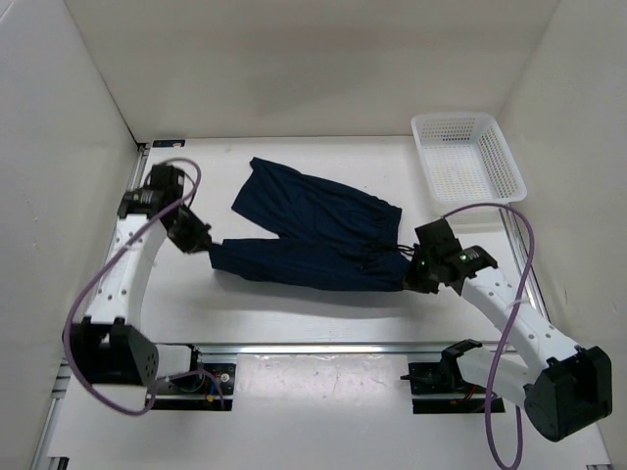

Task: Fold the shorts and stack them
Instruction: Fold the shorts

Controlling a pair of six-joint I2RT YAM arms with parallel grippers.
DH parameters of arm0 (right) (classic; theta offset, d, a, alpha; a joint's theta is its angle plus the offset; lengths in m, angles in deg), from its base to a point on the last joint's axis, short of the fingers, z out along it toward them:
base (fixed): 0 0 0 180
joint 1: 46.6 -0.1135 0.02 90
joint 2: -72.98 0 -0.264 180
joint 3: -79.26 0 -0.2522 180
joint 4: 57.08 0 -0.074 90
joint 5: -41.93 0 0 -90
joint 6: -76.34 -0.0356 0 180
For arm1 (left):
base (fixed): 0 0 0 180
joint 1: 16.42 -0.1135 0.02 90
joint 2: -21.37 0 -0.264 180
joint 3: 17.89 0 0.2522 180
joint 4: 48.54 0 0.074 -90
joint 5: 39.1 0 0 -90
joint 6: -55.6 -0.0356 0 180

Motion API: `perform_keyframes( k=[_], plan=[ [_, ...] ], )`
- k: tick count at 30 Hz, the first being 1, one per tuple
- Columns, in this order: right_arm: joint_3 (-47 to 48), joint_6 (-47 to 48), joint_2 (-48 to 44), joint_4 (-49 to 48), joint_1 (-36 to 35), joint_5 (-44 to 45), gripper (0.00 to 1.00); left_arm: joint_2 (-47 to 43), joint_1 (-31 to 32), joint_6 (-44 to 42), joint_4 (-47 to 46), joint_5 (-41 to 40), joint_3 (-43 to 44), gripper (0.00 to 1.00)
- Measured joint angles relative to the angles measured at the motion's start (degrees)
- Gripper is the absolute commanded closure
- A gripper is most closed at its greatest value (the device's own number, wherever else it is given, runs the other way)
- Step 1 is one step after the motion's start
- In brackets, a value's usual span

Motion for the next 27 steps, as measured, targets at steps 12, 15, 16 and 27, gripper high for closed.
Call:
perform_keyframes(
  k=[12, 15, 16, 27],
  plan=[
    [27.7, 3.1, 25.1, -0.2, 2.4, 5.5, 1.0, 40.3, 0.3, -3.8, 1.4, -2.5, 52.1, 0.9],
    [36.3, 4.2, 34.2, -0.7, 5.1, 5.7, 0.43, 53.5, 0.5, -5.1, 2.1, -1.2, 69.0, 0.74],
    [39.8, 4.6, 37.4, -0.6, 5.9, 5.9, 0.28, 58.1, 0.6, -5.8, 1.2, -0.1, 74.6, 0.61],
    [47.8, 8.1, 45.8, -1.3, 6.6, 8.0, 0.0, 66.6, -2.0, -12.1, -9.0, 5.2, 73.3, 0.02]
  ],
)
